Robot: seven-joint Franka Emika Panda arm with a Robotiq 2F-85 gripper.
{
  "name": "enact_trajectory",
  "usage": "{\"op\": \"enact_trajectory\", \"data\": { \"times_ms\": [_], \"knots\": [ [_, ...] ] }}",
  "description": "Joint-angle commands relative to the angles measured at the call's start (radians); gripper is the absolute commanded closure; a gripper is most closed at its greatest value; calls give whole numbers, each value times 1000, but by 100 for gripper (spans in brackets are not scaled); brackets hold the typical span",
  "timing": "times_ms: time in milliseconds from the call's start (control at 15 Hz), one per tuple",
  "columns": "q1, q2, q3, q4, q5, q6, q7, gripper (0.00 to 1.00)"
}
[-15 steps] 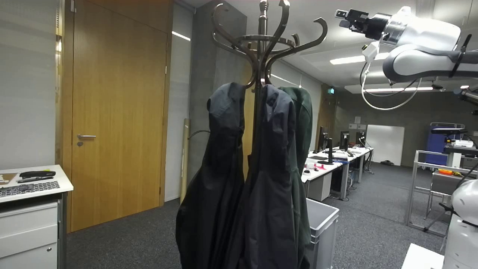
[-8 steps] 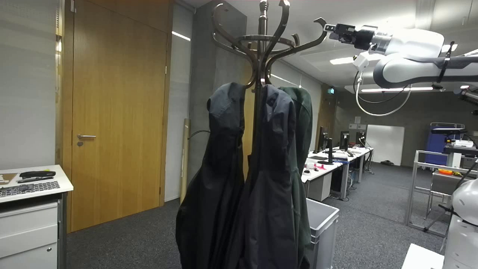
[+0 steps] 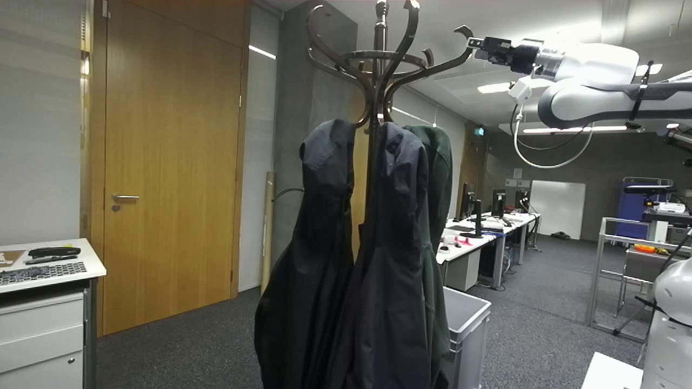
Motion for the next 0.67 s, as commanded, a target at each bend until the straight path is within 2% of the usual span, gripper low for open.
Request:
{"op": "enact_trajectory", "data": {
  "times_ms": [0, 600],
  "knots": [
    [-16, 21, -9, 31, -8, 0, -39, 0],
    [-26, 22, -53, 38, -9, 0, -57, 0]
  ]
}}
